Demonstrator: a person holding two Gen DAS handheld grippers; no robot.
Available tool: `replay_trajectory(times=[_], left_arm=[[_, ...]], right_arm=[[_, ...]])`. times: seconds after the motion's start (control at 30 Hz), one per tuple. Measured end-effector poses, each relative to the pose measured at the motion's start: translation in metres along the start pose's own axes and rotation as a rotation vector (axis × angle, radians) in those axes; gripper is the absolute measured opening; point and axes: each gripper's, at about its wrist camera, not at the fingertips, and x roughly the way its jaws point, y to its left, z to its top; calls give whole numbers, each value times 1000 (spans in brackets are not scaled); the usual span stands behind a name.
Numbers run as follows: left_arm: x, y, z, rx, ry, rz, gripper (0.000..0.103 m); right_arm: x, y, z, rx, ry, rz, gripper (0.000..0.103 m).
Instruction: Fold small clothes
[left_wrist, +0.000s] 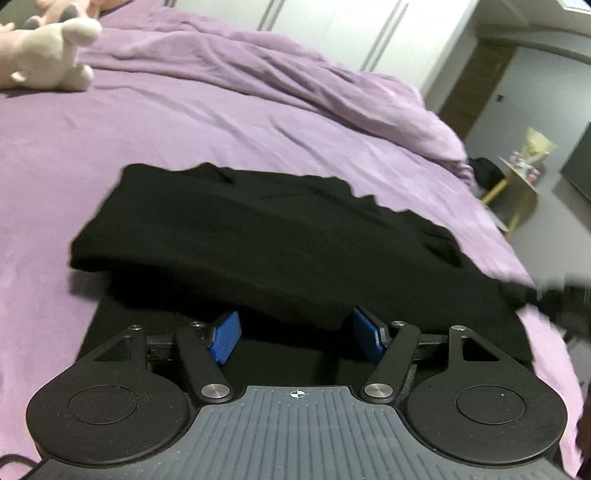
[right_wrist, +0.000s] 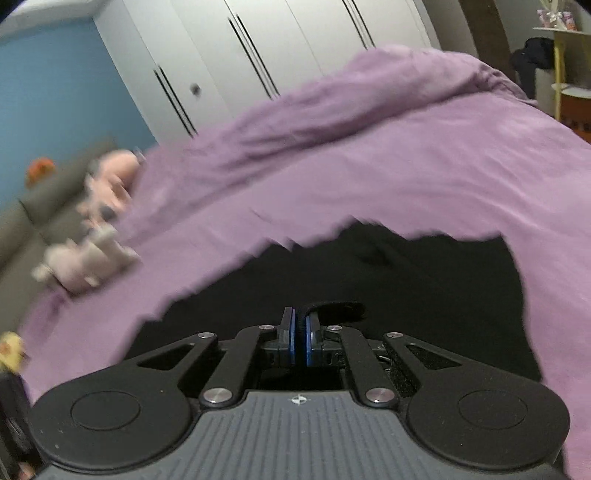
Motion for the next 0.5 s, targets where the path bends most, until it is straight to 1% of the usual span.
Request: replay_trajectory(times=[0.03, 0.07, 0.13, 0.2, 0.27, 0.3, 0.33, 0.37, 0.4, 0.43, 0.47, 0.5], left_arm=[[0, 3, 1, -6, 1, -4, 70], [-1, 7, 0, -10, -1, -7, 71], [-8, 13, -1, -4, -5, 4, 71], [-14, 18, -2, 7, -9, 16, 71], [-17, 22, -3, 9, -10, 25, 71], [-18, 25, -3, 7, -10, 24, 71], [-19, 26, -3, 6, -9, 19, 71], [-18, 26, -2, 6, -6, 16, 71], [-18, 25, -2, 11, -3, 14, 71], [-19, 24, -2, 18, -2, 15, 71], [-18, 23, -2, 27, 0, 17, 72], [-18, 21, -2, 35, 1, 18, 72]], right_arm=[[3, -4, -5, 4, 16, -9, 7], [6, -11, -8, 17, 35, -21, 10], [15, -23, -12, 83, 69, 11, 13], [25, -34, -16, 174, 113, 35, 34], [29, -42, -20, 235, 115, 64, 35], [31, -42, -21, 246, 110, 66, 35], [34, -38, -22, 239, 108, 66, 35], [38, -33, -21, 216, 115, 57, 28], [41, -26, -19, 184, 122, 44, 9], [43, -15, -15, 133, 124, 36, 4], [40, -4, -11, 75, 105, 31, 4], [33, 7, -5, 16, 56, 33, 4]])
